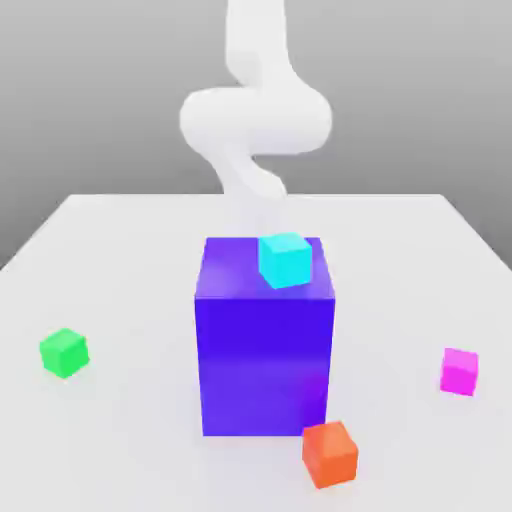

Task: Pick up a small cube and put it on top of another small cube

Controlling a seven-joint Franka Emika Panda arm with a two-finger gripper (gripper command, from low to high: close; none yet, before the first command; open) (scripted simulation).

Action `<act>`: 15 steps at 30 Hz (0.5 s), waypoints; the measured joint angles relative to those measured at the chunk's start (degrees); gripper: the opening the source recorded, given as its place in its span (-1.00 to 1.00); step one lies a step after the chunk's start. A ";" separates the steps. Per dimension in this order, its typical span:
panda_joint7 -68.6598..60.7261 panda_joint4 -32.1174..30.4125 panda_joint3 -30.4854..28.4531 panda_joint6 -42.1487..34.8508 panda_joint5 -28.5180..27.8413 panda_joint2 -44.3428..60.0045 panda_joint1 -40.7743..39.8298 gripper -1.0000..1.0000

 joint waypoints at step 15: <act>-3.17 -11.82 17.07 15.14 -14.23 32.05 7.04 0.00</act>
